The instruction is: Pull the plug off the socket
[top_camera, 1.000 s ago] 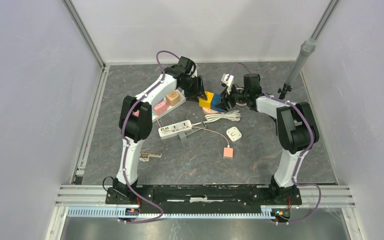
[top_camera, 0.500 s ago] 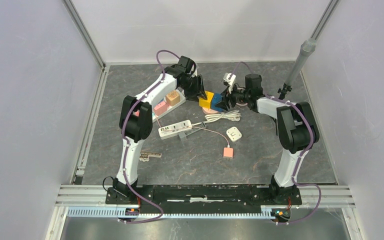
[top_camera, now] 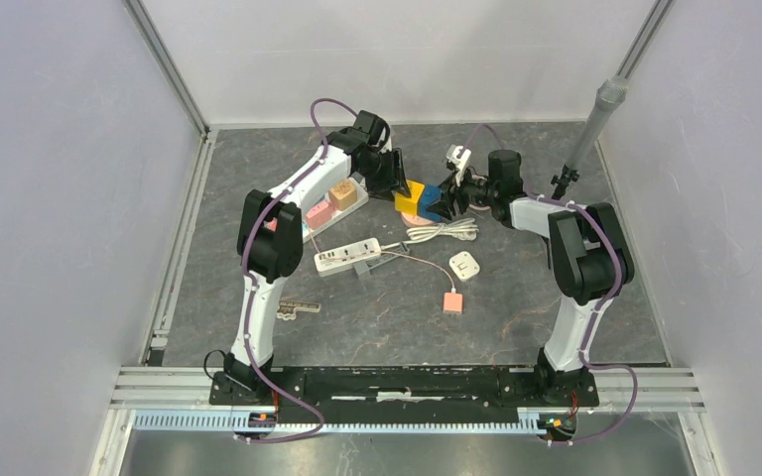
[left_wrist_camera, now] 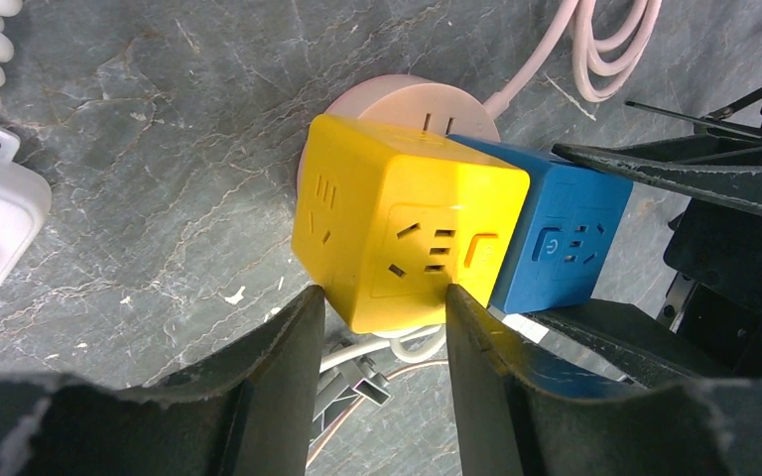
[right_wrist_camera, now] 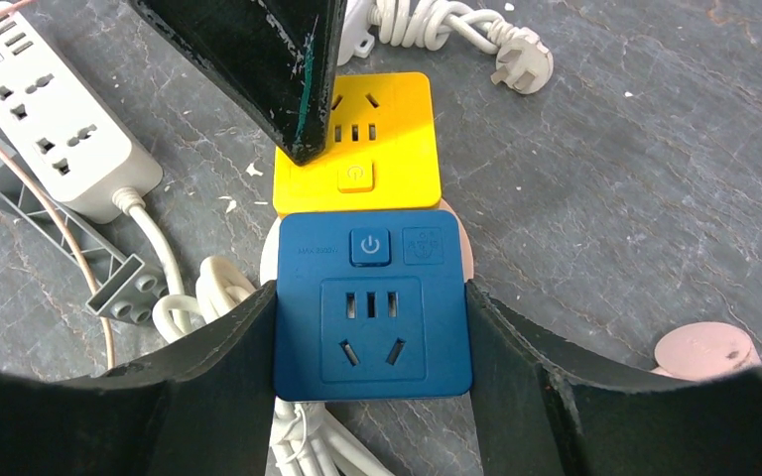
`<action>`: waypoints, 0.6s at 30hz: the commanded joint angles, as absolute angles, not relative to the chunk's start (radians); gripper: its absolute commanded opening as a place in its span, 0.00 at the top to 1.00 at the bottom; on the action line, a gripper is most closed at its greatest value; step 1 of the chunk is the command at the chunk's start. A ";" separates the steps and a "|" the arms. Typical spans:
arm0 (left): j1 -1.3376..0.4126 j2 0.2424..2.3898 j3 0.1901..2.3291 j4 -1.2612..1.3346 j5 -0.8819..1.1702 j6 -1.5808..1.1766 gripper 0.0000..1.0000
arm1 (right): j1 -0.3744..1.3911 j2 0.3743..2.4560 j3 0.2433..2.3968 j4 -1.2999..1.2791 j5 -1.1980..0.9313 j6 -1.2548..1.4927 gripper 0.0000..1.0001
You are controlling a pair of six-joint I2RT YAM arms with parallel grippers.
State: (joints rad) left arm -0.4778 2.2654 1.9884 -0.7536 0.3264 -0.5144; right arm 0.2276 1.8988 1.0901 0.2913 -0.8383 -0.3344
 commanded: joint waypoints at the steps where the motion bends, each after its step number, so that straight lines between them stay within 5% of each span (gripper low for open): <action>1: -0.499 2.397 1.914 -0.918 0.156 -0.410 0.47 | 0.302 1.807 1.128 0.478 -1.001 -0.317 1.00; 5: -0.499 2.399 1.918 -0.935 0.146 -0.406 0.47 | 0.306 1.797 1.144 0.392 -0.975 -0.399 1.00; 13: -0.500 2.400 1.914 -0.941 0.146 -0.407 0.48 | 0.233 1.818 0.999 1.125 -1.085 0.169 1.00; 18: -0.501 2.398 1.917 -0.940 0.145 -0.406 0.48 | 0.264 1.775 1.010 0.737 -1.018 -0.170 1.00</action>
